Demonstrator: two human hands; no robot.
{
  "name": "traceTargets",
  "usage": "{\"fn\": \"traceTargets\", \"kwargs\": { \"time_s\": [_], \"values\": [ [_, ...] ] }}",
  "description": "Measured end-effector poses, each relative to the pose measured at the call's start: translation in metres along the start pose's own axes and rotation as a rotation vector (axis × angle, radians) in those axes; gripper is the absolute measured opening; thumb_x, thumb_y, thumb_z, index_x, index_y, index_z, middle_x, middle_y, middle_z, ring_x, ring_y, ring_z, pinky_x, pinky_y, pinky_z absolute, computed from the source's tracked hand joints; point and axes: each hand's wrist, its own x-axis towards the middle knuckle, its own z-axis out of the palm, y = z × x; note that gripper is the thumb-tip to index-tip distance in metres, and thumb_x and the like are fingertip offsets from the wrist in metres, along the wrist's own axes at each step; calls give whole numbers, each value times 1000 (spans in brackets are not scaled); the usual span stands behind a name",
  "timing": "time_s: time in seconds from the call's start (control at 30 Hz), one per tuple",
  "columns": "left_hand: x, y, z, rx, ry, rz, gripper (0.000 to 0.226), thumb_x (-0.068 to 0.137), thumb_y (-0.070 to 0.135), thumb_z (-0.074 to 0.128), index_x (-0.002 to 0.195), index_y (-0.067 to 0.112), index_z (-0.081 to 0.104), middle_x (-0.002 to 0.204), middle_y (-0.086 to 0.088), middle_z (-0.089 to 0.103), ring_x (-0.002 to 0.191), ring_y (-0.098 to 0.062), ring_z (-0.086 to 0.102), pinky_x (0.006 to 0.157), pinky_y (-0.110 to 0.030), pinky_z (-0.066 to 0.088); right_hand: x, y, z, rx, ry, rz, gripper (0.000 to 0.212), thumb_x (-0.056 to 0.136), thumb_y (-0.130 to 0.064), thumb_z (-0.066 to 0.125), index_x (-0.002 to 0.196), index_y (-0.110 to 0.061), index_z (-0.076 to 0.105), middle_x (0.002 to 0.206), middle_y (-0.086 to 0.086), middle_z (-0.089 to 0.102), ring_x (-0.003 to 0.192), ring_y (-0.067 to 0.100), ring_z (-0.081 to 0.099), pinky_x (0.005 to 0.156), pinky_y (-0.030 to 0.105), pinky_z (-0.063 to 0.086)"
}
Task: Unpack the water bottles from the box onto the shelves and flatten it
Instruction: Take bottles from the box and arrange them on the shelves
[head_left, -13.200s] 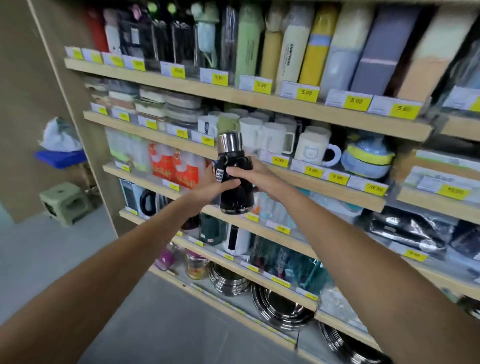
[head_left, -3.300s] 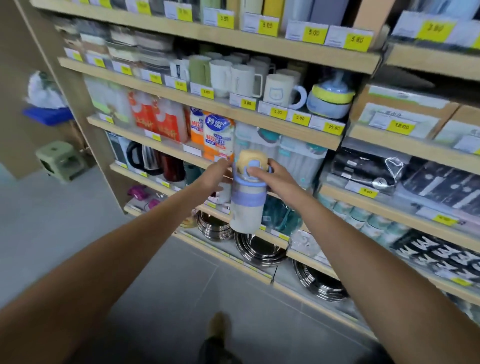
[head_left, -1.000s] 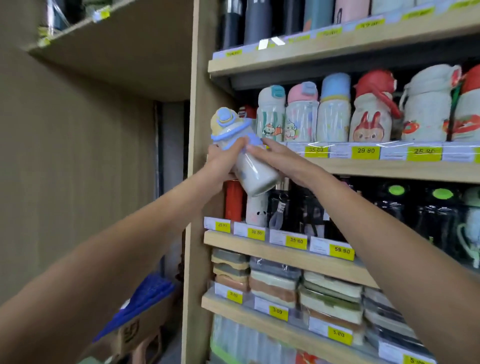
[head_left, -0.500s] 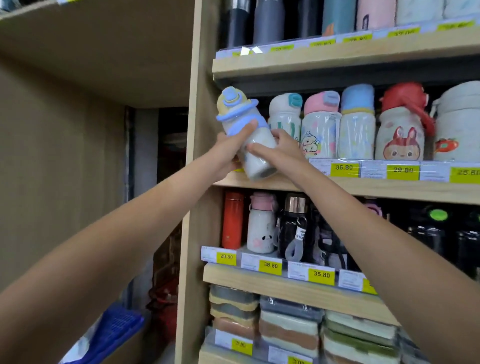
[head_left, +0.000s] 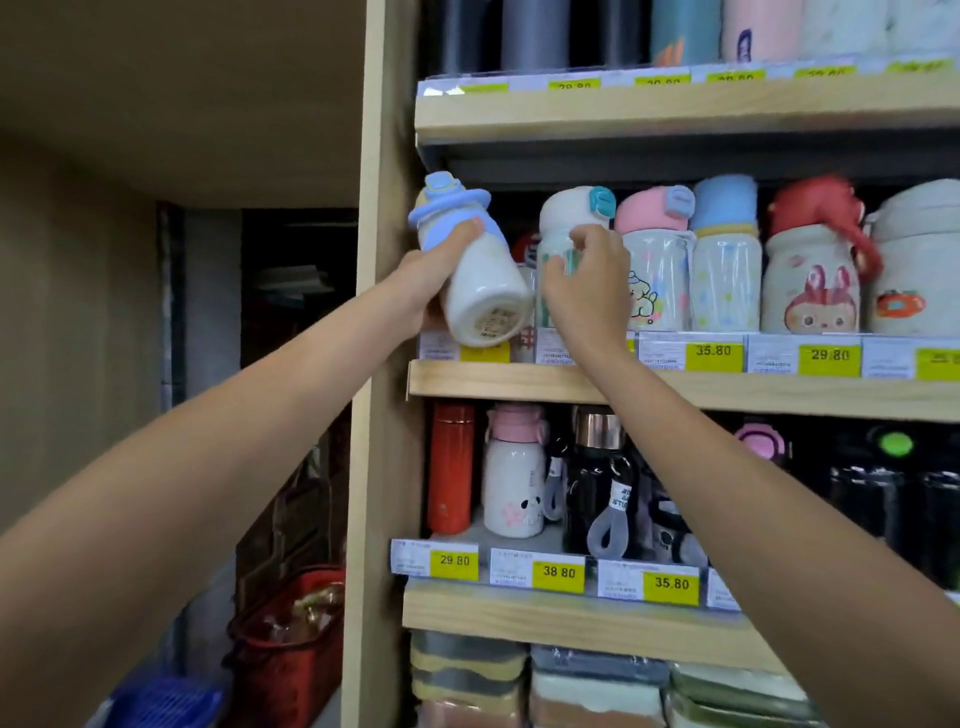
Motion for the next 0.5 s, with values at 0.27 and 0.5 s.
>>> {"fn": "traceTargets", "kwargs": {
  "time_s": [0.27, 0.5],
  "values": [
    [22, 14, 5, -6, -33, -32, 65, 81, 55, 63, 129, 13, 47, 120, -11, 64, 103, -27, 66, 92, -50, 52, -4, 20, 13, -306, 64, -30, 66, 85, -32, 59, 139, -5, 32, 140, 16, 36, 124, 33, 38, 104, 37, 29],
    [30, 7, 20, 12, 56, -20, 83, 76, 58, 66, 137, 10, 36, 123, -8, 59, 101, -27, 66, 85, -48, 55, -4, 21, 13, -395, 4, -31, 73, 82, -28, 62, 142, -6, 27, 140, 16, 34, 123, 35, 37, 104, 39, 30]
  ]
}}
